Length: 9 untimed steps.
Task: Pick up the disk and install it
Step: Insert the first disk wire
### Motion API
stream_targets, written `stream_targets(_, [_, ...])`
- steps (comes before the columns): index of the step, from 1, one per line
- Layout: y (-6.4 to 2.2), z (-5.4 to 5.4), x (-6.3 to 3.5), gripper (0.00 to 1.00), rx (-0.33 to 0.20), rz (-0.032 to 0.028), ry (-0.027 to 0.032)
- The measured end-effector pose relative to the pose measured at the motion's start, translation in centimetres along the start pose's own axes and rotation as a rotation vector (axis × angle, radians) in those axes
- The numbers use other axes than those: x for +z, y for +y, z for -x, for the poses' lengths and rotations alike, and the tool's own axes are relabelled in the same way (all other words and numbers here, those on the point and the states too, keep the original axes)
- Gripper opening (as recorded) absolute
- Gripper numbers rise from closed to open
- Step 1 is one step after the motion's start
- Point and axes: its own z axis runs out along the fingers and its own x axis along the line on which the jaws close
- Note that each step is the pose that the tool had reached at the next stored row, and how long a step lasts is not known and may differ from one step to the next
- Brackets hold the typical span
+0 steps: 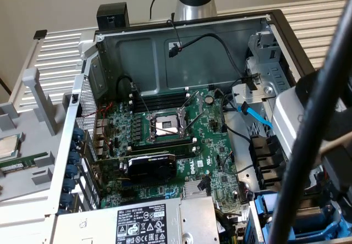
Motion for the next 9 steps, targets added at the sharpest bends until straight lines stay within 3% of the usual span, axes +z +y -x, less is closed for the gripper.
stream_targets(4, [0.00, -0.17, 0.38, 0.43, -0.009, 0.0051, -0.0118])
stream_targets(9, [0.02, -0.20, 0.53, 0.43, -0.038, 0.0205, -0.0334])
